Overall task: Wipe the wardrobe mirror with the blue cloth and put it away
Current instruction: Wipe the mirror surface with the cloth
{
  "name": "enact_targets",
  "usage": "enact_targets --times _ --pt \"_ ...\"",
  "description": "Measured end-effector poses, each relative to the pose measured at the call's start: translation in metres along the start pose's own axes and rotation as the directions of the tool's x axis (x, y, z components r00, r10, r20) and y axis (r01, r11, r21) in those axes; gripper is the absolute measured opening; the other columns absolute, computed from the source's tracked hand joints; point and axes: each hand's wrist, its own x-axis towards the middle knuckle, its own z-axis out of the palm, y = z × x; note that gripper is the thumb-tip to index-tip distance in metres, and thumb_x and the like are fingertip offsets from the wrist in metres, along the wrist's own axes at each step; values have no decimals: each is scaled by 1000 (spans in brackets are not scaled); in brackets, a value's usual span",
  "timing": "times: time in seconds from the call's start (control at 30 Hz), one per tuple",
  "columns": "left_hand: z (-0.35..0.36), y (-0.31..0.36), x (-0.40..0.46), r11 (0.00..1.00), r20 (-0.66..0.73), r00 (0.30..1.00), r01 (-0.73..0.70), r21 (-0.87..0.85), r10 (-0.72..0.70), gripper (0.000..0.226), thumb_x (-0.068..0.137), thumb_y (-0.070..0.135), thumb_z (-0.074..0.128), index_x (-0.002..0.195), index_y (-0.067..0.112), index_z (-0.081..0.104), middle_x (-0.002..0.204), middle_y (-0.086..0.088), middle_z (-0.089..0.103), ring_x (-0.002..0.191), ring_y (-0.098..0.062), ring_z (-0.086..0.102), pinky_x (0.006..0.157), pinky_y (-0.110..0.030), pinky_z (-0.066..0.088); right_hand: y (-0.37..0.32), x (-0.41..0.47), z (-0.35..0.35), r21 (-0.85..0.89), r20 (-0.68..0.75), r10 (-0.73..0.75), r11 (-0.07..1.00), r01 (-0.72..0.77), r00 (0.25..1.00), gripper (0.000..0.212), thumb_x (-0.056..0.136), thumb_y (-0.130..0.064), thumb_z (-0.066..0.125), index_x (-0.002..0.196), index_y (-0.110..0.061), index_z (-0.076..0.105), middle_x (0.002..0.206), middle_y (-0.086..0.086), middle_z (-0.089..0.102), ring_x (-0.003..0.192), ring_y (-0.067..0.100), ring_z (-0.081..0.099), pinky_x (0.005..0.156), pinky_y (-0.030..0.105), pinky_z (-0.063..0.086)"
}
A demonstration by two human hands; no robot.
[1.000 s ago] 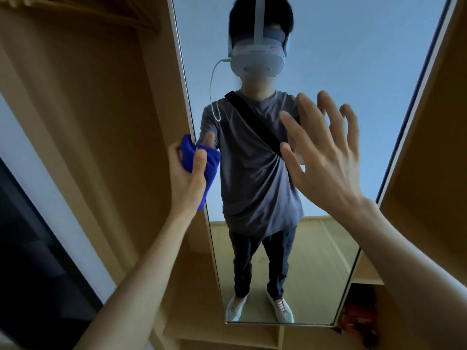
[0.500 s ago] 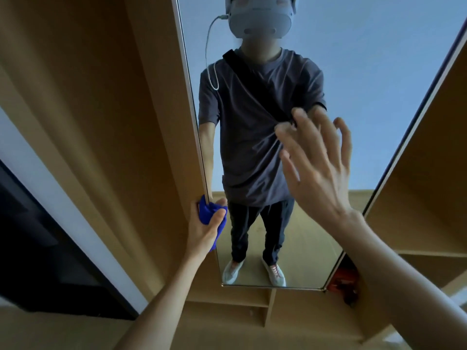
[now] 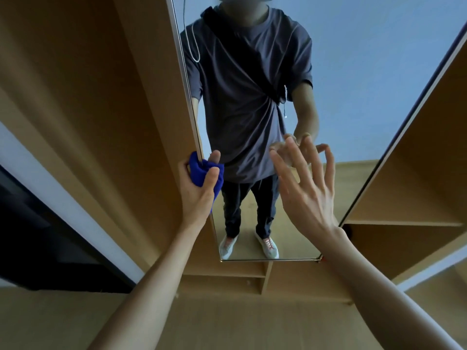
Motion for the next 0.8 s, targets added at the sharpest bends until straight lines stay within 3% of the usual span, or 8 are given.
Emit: enact_targets --times 0.17,0.27,0.37,0.47,0.57,0.8 --pt "-13 -46 -29 967 -6 990 142 209 -144 32 92 5 64 120 7 47 99 26 72 96 3 67 78 -13 50 -4 -9 4 8 18 14 1000 -14 1000 64 86 11 66 145 -13 57 157 14 43 147 43 36 117 70 25" --pt "-19 -73 -49 923 5 973 217 317 -231 25 91 7 66 101 26 52 86 34 68 82 9 64 75 -9 47 -5 -9 6 13 -5 21 1000 -21 1000 58 89 10 64 142 -13 60 156 13 42 145 44 39 117 69 27" --pt "-22 -87 -60 873 -29 956 280 399 -293 26 91 16 69 90 33 49 75 40 63 72 14 61 67 -7 43 -4 -8 7 17 -7 16 1000 -16 1000 56 89 8 66 141 -13 61 156 12 42 144 44 40 116 70 28" --pt "-21 -87 -59 883 -49 957 283 375 -286 23 89 17 70 90 29 51 76 37 65 71 11 62 64 -7 44 -3 -8 8 23 -4 14 1000 -14 1000 55 90 7 66 141 -13 61 155 12 42 143 45 41 113 71 31" --pt "-16 -73 -49 925 -72 969 246 291 -235 22 89 15 70 99 25 52 85 31 69 79 5 65 72 -12 49 -3 -8 8 27 -2 15 1000 -15 1000 54 90 7 66 141 -13 61 154 12 43 142 45 43 110 72 34" --pt "4 -51 -34 967 -156 979 164 197 -135 31 92 2 63 102 26 46 89 37 67 85 10 65 72 -9 49 0 -8 10 40 -4 14 999 -14 1000 50 94 3 65 141 -15 61 154 11 45 142 44 44 113 71 33"
